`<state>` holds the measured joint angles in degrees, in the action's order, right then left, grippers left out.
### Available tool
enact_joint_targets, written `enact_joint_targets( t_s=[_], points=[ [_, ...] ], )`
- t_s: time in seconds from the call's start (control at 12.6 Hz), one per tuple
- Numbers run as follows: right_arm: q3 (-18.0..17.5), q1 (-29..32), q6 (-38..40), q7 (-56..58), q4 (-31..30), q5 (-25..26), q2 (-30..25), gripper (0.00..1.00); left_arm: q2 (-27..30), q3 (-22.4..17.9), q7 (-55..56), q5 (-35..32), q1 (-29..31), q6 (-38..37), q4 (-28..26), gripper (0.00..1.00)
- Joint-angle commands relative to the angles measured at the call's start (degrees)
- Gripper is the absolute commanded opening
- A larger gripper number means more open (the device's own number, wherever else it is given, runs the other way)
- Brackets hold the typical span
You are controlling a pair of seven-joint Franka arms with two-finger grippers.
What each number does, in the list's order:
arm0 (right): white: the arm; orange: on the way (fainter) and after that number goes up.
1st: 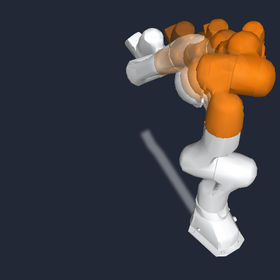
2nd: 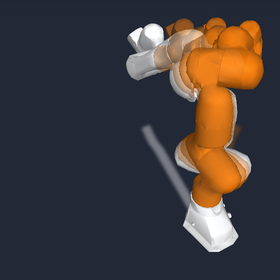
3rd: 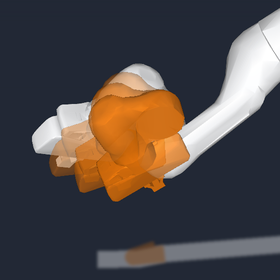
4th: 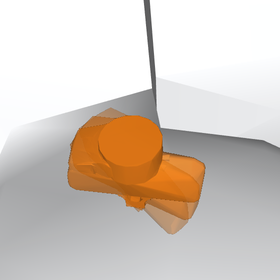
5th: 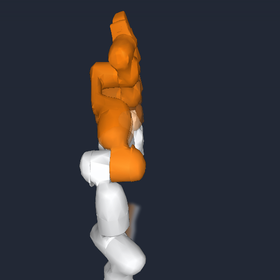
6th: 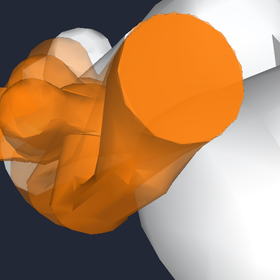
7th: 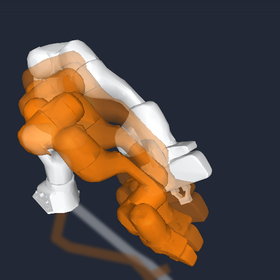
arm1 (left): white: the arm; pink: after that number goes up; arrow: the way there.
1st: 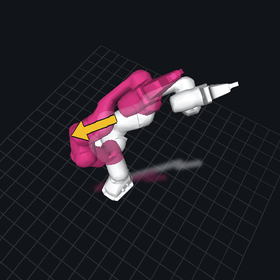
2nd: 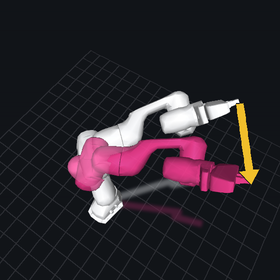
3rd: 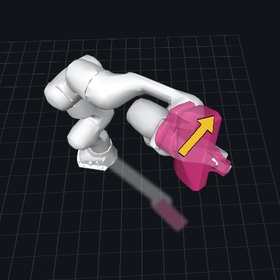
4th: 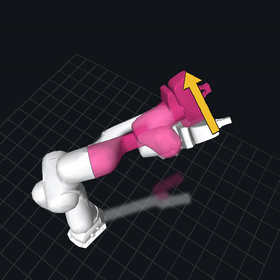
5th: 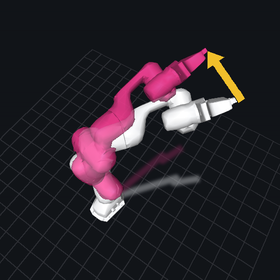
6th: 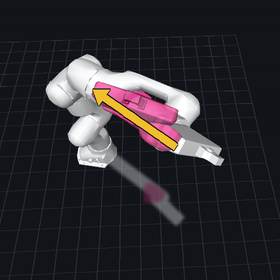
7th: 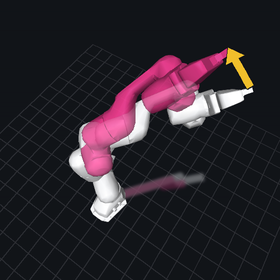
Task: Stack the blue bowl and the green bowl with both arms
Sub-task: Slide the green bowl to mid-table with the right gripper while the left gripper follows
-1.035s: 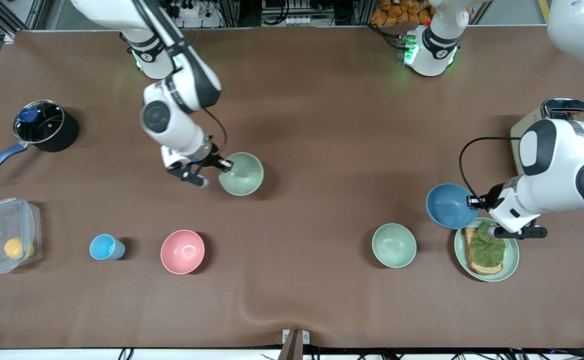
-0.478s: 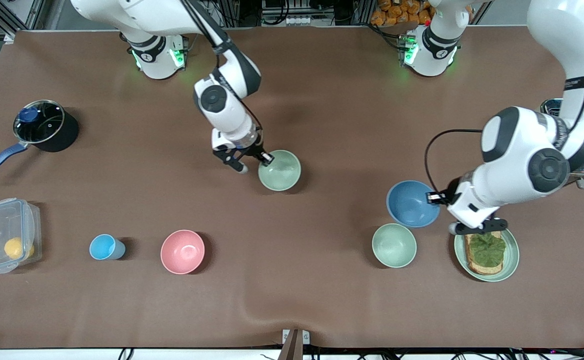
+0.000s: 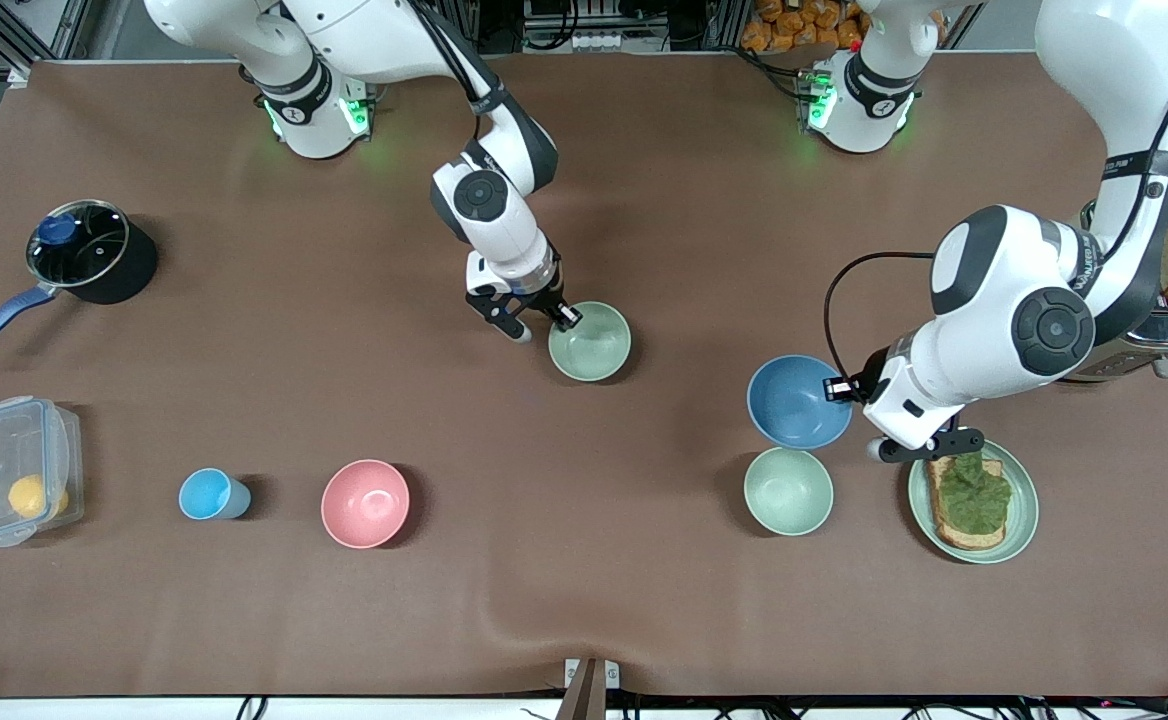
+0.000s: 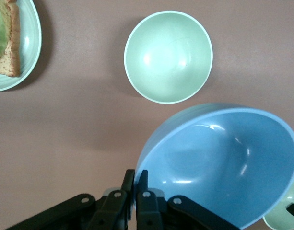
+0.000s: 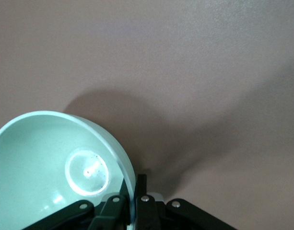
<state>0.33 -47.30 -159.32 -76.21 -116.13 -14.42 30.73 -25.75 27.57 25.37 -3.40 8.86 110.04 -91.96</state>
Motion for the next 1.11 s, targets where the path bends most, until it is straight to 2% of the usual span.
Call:
enact_joint_targets(
  t_s=[0.0,0.08,0.24,0.4,0.56,0.72,0.88,1.03],
  points=[
    [1.51,-1.05,0.23,-1.66,2.4,-0.17,1.88,0.8,0.08,0.73,0.73,0.85,0.46,-0.97,0.82,0.0],
    [1.51,-0.61,0.5,-1.57,2.49,-0.25,1.62,1.0,0.17,1.43,0.64,0.94,0.54,-0.97,0.73,0.0],
    [2.48,0.7,6.17,-1.31,3.8,-0.34,0.22,1.0,0.17,2.84,0.9,3.55,0.9,-1.05,0.56,0.0],
    [2.57,3.25,20.03,-1.74,9.05,-0.69,-1.54,1.0,0.17,2.93,1.08,4.54,0.37,-1.14,0.21,0.0],
    [2.39,7.55,26.93,-1.57,10.92,-0.87,-3.12,1.0,0.0,3.89,2.3,4.54,0.28,-1.23,0.12,0.0],
    [2.31,9.41,28.27,-1.74,10.75,-2.87,-3.13,1.0,-0.36,5.38,6.07,4.54,-0.24,-1.14,0.2,0.0],
    [2.48,10.55,28.18,-1.22,10.66,-11.9,-2.69,1.0,-0.53,5.92,8.71,4.54,-1.73,-1.14,0.2,0.0],
    [2.39,11.26,26.09,-1.13,11.01,-15.44,0.19,1.0,-0.79,5.92,13.44,4.54,-4.62,-0.88,0.2,0.0]
  ],
)
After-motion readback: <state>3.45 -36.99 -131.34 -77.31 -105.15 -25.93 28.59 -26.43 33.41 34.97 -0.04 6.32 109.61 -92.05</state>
